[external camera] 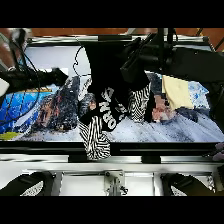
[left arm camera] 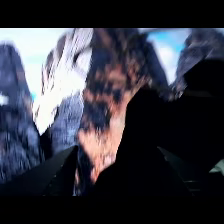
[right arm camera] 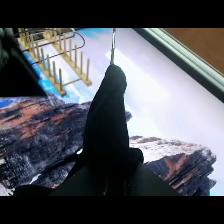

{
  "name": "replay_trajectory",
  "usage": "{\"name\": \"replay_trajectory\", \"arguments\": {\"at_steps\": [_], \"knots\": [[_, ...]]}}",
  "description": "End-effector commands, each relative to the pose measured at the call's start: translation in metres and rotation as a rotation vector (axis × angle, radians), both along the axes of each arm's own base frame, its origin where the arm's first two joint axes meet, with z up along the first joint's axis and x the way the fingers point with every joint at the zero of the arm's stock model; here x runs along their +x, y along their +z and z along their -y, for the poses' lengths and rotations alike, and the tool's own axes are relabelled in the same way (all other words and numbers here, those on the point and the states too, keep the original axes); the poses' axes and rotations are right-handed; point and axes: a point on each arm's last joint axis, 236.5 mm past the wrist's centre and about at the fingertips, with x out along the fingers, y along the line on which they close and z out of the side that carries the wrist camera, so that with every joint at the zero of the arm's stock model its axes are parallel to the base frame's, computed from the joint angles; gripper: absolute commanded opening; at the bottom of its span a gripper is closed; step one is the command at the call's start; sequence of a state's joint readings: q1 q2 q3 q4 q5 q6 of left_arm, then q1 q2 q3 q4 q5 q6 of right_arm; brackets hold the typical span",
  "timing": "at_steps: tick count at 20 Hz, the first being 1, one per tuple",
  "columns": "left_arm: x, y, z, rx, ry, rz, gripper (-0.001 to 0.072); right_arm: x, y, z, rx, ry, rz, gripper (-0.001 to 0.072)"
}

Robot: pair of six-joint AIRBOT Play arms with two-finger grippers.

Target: Fold the shirts.

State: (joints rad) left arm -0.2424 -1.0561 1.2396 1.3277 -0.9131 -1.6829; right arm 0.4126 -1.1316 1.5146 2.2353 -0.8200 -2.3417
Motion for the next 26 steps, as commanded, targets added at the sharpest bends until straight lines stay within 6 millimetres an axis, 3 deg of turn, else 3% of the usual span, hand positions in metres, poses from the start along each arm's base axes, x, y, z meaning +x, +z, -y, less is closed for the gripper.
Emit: {"name": "replay_trajectory", "arguments": {"at_steps": [1, 4, 8, 11, 15, 17, 23, 24, 25, 26], "knots": [[-0.011, -0.065, 0.007, -0.202, 0.148, -0.179, 0.0546, 0.001, 0.002, 0.000, 0.016, -0.009, -0.008, 0.0075], [0.015, -0.081, 0.027, -0.472, 0.254, -0.168, 0.0543, 0.001, 0.002, 0.000, 0.021, -0.011, -0.015, 0.0076], [0.032, -0.107, 0.050, -0.559, 0.235, -0.242, 0.0542, 0.001, 0.002, 0.000, 0.023, -0.013, -0.017, 0.0076], [0.048, -0.112, 0.056, -0.607, 0.250, -0.246, 0.0541, 0.001, 0.002, 0.000, 0.025, -0.014, -0.020, 0.0076], [0.054, -0.121, 0.063, -0.606, 0.243, -0.268, 0.0533, 0.001, 0.002, 0.000, 0.026, -0.015, -0.021, 0.0076], [0.054, -0.123, 0.069, -0.632, 0.242, -0.286, 0.0476, 0.001, 0.002, 0.000, 0.026, -0.016, -0.022, 0.0076], [0.059, -0.125, 0.072, -0.633, 0.251, -0.266, 0.0458, 0.001, 0.002, 0.000, 0.034, -0.019, -0.031, 0.0076], [0.063, -0.128, 0.071, -0.659, 0.275, -0.274, 0.0386, 0.001, 0.002, 0.000, 0.037, -0.019, -0.034, 0.0076], [0.066, -0.131, 0.072, -0.681, 0.297, -0.280, 0.0380, 0.001, 0.002, 0.000, 0.037, -0.019, -0.034, 0.0076], [0.070, -0.134, 0.070, -0.692, 0.319, -0.277, 0.0319, 0.001, 0.002, 0.000, 0.037, -0.019, -0.034, 0.0076]]}}
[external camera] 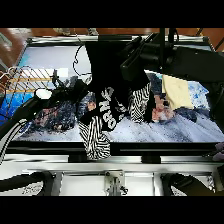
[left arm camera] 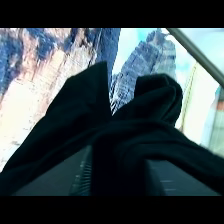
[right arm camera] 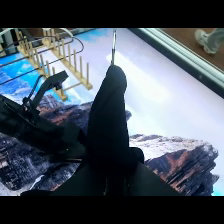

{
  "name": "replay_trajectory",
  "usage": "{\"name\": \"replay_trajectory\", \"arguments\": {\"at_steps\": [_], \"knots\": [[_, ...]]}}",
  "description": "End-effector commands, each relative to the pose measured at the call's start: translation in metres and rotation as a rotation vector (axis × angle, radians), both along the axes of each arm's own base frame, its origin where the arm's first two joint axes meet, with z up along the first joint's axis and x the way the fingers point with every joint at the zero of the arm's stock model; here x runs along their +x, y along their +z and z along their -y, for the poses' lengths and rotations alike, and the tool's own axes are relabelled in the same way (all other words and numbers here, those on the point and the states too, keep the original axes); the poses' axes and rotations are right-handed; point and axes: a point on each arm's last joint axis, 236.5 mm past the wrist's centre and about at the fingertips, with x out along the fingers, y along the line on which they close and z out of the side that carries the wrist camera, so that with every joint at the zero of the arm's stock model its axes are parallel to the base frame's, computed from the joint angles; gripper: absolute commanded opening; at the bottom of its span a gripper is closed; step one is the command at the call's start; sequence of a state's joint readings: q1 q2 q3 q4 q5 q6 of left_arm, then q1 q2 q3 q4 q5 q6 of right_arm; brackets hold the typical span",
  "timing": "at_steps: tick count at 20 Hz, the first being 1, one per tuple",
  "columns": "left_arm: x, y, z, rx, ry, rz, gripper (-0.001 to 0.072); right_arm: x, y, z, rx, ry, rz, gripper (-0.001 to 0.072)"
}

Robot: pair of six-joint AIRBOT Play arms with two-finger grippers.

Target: Fold the shirts.

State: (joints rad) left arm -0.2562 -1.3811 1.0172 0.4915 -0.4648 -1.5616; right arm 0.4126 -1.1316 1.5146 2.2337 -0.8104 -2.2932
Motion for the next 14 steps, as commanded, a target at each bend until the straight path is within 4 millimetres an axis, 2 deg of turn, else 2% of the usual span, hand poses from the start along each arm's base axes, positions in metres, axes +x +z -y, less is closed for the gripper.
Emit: {"name": "replay_trajectory", "arguments": {"at_steps": [1, 2, 5, 8, 11, 14], "knots": [[0.014, -0.005, -0.005, -0.030, 0.074, 0.001, 0.0174, -0.001, 0.000, 0.000, 0.004, 0.000, -0.005, 0.0076], [0.020, -0.002, -0.009, -0.005, 0.083, 0.035, 0.0051, -0.001, 0.000, -0.001, 0.007, 0.002, -0.006, 0.0076], [0.039, 0.012, -0.045, 0.022, 0.133, 0.089, 0.0053, -0.005, 0.007, -0.002, 0.031, 0.010, -0.007, 0.0076], [0.041, 0.011, -0.076, 0.003, 0.139, 0.053, 0.0052, -0.012, 0.022, 0.000, 0.065, 0.008, 0.018, 0.0076], [0.041, 0.008, -0.094, 0.012, 0.135, 0.046, 0.0052, -0.024, 0.034, -0.003, 0.113, 0.033, 0.003, 0.0076], [0.042, 0.008, -0.096, 0.012, 0.139, 0.047, 0.0052, -0.038, 0.043, -0.005, 0.145, 0.063, -0.007, 0.0075]]}}
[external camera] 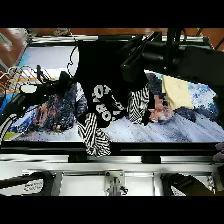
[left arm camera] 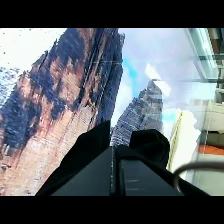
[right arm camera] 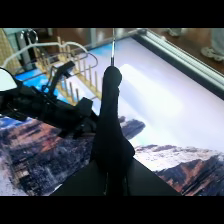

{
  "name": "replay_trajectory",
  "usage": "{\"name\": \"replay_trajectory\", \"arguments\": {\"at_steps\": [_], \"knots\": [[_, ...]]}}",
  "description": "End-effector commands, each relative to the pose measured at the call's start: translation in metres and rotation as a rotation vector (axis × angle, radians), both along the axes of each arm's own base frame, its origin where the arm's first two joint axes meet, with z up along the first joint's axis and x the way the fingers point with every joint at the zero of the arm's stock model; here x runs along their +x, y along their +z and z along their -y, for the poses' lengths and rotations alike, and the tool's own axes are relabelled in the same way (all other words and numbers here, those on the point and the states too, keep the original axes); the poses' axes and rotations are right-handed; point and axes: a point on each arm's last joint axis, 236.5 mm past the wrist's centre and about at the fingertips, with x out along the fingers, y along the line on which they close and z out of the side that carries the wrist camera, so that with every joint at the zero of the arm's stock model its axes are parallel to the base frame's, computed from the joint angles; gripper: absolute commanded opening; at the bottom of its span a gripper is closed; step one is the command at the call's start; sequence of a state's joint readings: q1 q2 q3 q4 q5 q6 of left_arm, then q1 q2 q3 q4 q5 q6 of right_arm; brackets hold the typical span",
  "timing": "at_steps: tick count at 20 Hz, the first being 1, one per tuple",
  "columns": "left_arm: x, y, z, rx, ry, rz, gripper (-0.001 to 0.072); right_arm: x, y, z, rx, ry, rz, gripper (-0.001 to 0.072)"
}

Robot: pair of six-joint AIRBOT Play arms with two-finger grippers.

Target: Fold the shirts.

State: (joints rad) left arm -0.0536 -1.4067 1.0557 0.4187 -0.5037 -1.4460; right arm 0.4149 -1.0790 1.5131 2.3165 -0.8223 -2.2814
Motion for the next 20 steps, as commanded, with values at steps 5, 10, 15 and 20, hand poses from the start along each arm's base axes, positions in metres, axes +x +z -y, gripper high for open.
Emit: {"name": "replay_trajectory", "arguments": {"at_steps": [5, 10, 15, 20], "knots": [[0.004, 0.009, -0.015, 0.012, -0.005, 0.020, 0.0052, -0.015, -0.004, 0.001, -0.016, 0.027, -0.048, 0.0076], [0.012, 0.053, -0.024, 0.030, -0.035, 0.117, 0.0052, -0.015, -0.033, 0.012, -0.149, 0.011, -0.084, 0.0075], [0.020, 0.150, -0.005, 0.067, -0.128, 0.332, 0.0052, -0.018, -0.039, 0.013, -0.171, 0.021, -0.096, 0.0076], [-0.014, 0.289, 0.059, 0.066, -0.307, 0.617, 0.0052, 0.016, 0.010, 0.022, -0.041, -0.111, 0.086, 0.0075]]}}
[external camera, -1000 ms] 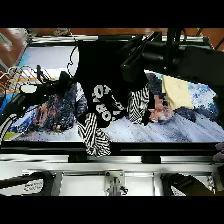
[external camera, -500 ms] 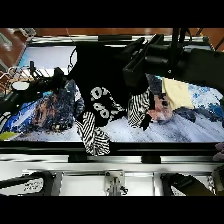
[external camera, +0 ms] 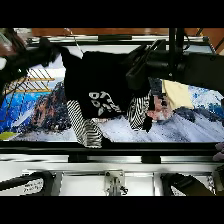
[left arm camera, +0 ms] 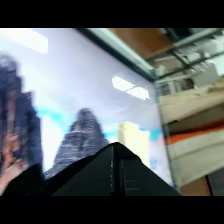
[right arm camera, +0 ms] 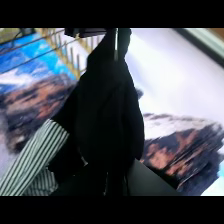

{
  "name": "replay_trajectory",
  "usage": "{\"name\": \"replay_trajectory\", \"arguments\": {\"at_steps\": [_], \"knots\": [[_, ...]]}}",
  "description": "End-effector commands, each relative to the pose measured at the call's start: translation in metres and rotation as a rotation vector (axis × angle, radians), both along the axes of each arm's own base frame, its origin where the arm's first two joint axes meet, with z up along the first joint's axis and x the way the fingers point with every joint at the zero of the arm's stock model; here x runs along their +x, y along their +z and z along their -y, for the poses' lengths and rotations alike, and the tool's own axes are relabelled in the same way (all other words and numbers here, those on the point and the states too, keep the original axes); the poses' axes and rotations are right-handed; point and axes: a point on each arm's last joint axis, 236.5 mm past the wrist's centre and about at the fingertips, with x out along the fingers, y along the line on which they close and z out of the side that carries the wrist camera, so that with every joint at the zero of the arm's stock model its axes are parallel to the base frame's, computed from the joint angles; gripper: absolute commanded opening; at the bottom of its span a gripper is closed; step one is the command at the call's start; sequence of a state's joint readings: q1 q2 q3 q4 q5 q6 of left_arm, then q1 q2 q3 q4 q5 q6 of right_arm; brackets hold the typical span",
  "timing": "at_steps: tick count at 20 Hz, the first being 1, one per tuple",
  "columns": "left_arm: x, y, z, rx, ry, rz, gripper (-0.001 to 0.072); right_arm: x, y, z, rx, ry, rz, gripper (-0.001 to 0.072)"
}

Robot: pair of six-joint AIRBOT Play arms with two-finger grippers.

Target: Fold the shirts.

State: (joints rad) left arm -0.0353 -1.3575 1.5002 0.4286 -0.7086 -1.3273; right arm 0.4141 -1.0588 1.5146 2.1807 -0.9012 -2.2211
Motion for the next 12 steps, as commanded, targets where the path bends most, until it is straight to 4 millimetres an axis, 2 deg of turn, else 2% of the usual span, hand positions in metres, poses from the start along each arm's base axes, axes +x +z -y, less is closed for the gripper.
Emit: {"name": "replay_trajectory", "arguments": {"at_steps": [1, 4, 7, 9, 11, 12], "knots": [[-0.035, 0.095, 0.041, 0.008, -0.125, 0.198, 0.0052, 0.027, 0.042, 0.011, 0.103, -0.109, 0.159, 0.0076], [-0.061, 0.154, 0.054, -0.006, -0.153, 0.327, 0.0052, 0.040, 0.072, 0.023, 0.178, -0.183, 0.263, 0.0076], [-0.074, 0.210, 0.042, -0.066, -0.092, 0.438, 0.0052, 0.046, 0.097, 0.032, 0.244, -0.228, 0.341, 0.0076], [-0.082, 0.247, 0.035, -0.131, -0.039, 0.510, 0.0052, 0.046, 0.105, 0.033, 0.287, -0.236, 0.350, 0.0076], [-0.092, 0.272, 0.038, -0.183, -0.010, 0.572, 0.0052, 0.044, 0.107, 0.031, 0.294, -0.225, 0.355, 0.0076], [-0.095, 0.276, 0.044, -0.185, -0.007, 0.594, 0.0052, 0.043, 0.109, 0.032, 0.293, -0.224, 0.363, 0.0076]]}}
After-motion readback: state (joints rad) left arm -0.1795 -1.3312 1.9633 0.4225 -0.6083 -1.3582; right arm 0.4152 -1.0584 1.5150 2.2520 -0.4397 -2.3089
